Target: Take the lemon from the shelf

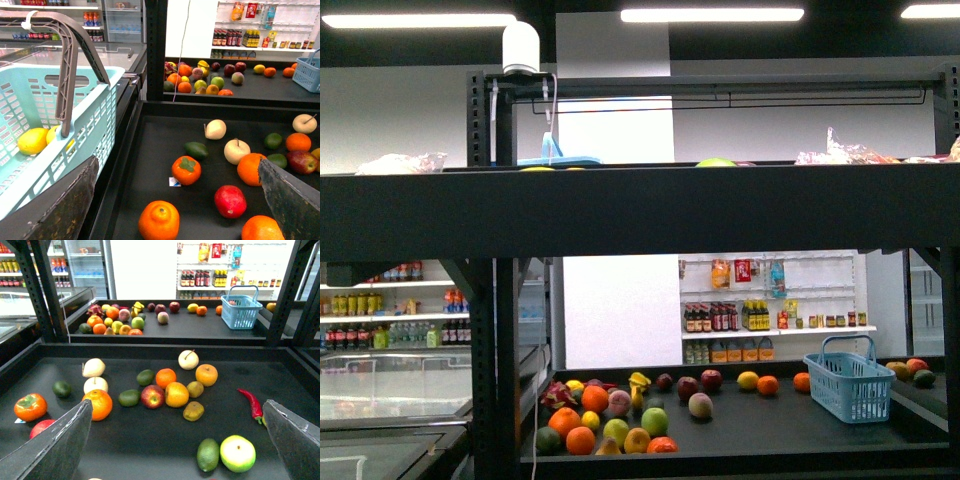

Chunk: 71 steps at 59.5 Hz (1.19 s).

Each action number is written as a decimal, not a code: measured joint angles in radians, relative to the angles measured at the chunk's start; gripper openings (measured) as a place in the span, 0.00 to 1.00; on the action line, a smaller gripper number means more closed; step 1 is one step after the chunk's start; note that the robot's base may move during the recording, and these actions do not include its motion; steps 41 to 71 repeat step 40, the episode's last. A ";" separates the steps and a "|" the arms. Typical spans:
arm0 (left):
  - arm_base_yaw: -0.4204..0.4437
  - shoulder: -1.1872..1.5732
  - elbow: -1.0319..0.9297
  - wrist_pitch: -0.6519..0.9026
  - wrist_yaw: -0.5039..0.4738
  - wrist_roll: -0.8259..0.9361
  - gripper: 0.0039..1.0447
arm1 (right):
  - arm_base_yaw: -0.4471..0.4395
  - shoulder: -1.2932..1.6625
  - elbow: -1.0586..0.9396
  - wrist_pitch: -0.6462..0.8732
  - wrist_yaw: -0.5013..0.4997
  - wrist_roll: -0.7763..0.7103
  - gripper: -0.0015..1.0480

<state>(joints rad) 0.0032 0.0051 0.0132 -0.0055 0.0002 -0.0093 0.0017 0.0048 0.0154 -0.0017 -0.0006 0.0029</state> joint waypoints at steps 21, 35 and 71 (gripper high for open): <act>0.000 0.000 0.000 0.000 0.000 0.000 0.93 | 0.000 0.000 0.000 0.000 0.000 0.000 0.98; 0.000 0.000 0.000 0.000 0.000 0.000 0.93 | 0.000 0.000 0.000 0.000 0.000 0.000 0.98; 0.000 0.000 0.000 0.000 0.000 0.000 0.93 | 0.000 0.000 0.000 0.000 0.000 0.000 0.98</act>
